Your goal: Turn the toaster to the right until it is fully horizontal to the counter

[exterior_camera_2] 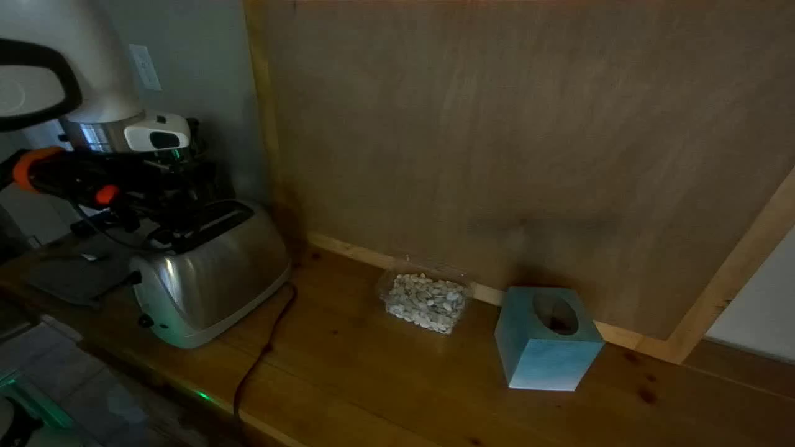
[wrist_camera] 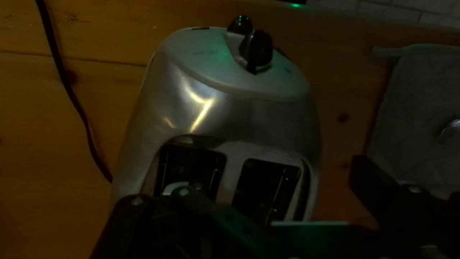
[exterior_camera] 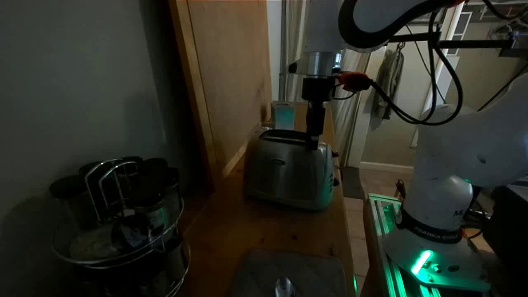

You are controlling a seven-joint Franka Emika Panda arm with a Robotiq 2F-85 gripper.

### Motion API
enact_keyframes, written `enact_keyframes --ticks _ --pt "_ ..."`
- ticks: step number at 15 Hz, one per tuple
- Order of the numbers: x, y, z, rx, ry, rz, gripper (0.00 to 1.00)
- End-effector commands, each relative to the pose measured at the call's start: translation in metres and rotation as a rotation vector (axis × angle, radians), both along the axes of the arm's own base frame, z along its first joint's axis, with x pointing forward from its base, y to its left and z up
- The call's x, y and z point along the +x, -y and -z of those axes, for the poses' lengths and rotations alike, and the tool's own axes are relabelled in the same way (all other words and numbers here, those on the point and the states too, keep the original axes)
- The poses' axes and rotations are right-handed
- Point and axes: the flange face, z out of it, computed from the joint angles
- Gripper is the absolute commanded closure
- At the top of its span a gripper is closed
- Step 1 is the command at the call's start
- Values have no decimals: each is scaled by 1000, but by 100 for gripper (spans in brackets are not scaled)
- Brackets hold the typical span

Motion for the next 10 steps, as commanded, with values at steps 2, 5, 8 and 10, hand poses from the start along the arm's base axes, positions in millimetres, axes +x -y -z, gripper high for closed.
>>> enact_keyframes --ticks 2,5,8,10 --pt "0 0 0 0 -2 0 0" --pt "0 0 0 0 -3 0 0" --pt "5 -5 -16 -53 27 -25 0" --pt "10 -9 -27 -99 42 -49 0"
